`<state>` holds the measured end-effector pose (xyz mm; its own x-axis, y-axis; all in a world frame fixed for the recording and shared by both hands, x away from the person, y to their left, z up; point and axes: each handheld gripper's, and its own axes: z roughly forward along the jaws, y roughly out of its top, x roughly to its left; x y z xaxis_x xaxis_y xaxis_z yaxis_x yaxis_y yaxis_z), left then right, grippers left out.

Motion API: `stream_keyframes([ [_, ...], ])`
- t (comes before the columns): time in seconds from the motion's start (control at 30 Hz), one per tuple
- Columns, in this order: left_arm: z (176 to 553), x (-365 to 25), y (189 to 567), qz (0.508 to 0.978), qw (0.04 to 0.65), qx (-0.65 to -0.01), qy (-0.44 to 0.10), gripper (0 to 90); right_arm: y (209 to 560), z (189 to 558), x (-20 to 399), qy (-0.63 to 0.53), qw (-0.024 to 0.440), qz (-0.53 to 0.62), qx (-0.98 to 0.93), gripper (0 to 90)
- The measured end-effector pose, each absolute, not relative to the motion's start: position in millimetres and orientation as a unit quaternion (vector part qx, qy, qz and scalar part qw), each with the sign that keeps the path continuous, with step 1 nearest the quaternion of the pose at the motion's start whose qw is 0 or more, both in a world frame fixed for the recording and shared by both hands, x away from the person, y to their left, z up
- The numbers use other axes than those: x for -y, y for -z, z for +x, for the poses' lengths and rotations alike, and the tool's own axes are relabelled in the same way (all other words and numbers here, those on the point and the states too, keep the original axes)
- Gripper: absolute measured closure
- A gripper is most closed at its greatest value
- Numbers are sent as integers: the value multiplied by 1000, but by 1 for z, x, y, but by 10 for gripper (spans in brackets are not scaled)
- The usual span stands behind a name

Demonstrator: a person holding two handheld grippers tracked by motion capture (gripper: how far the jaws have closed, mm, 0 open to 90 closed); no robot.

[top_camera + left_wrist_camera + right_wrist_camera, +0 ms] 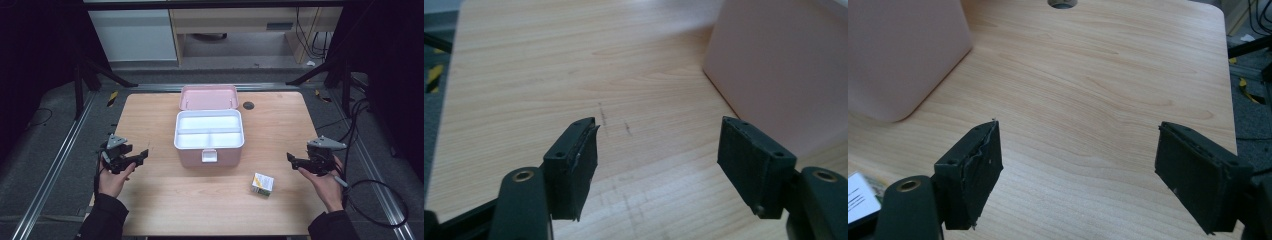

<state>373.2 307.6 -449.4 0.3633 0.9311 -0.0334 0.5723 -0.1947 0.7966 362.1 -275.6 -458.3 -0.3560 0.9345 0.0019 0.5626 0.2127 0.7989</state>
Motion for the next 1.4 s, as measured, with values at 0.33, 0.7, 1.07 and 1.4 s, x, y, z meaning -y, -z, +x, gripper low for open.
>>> stream_keyframes([
  [0.33,372,-297,451,762,360,-491,-222,336,441,361,270,-355,238,471,-772,224],
  [0.7,373,-295,453,771,347,-485,-222,330,420,363,254,-362,224,438,-792,227],
  [1.07,375,-292,462,784,335,-478,-213,350,413,364,223,-336,194,383,-838,239],
  [1.4,375,-289,464,793,325,-469,-211,353,425,355,210,-295,161,347,-876,251],
])
